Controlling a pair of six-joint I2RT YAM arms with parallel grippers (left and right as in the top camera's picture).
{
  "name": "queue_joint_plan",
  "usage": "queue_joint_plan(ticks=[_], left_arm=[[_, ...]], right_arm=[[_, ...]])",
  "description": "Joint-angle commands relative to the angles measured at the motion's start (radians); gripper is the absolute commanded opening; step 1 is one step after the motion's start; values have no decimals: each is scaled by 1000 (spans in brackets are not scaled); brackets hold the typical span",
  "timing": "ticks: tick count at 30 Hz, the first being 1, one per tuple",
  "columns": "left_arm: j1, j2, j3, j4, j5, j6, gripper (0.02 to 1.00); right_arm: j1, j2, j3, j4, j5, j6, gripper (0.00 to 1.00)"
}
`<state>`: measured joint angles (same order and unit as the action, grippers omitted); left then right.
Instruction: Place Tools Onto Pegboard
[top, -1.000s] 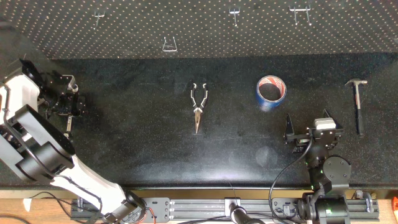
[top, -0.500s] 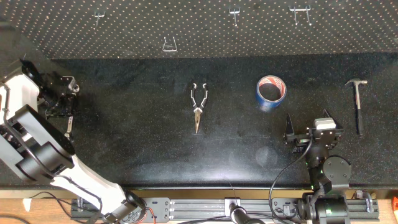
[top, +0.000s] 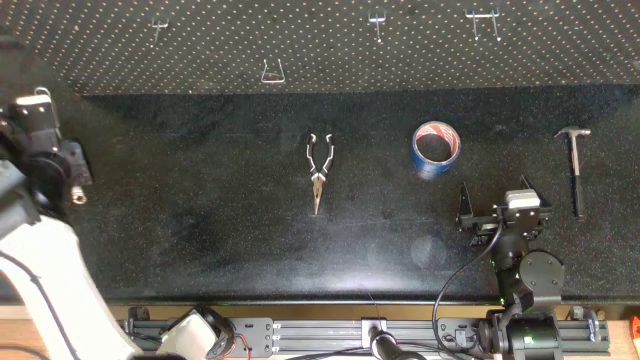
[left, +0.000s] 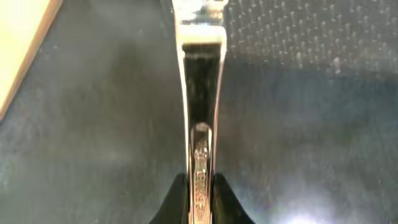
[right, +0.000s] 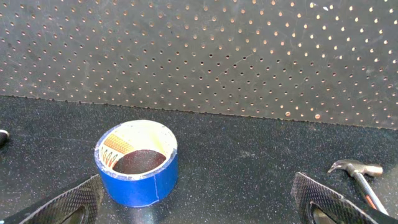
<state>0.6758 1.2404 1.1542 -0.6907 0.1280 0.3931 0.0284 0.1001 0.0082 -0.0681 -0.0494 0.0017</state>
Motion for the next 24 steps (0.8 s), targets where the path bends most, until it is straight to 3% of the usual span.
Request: queue_joint_plan(ticks=[1, 4, 6, 10, 15, 20, 24], left_arm=[[-176, -205, -248, 261, 44, -187, 29], [-421, -214, -253, 257, 41, -187, 27], [-487, -214, -253, 262, 41, -187, 29], [-514, -205, -253, 309, 29, -187, 29], [-526, -102, -253, 383, -152, -187, 29], [-526, -40, -253, 464, -154, -312, 29], [-526, -1, -253, 464, -154, -319, 27]], right_arm=[[7, -3, -4, -3, 13, -10, 996], [7, -3, -4, -3, 13, -10, 996], [7, -3, -4, -3, 13, -10, 996], [7, -3, -4, -3, 13, -10, 996], [7, -3, -4, -3, 13, -10, 993], [7, -3, -4, -3, 13, -10, 996], [7, -3, -4, -3, 13, -10, 996]])
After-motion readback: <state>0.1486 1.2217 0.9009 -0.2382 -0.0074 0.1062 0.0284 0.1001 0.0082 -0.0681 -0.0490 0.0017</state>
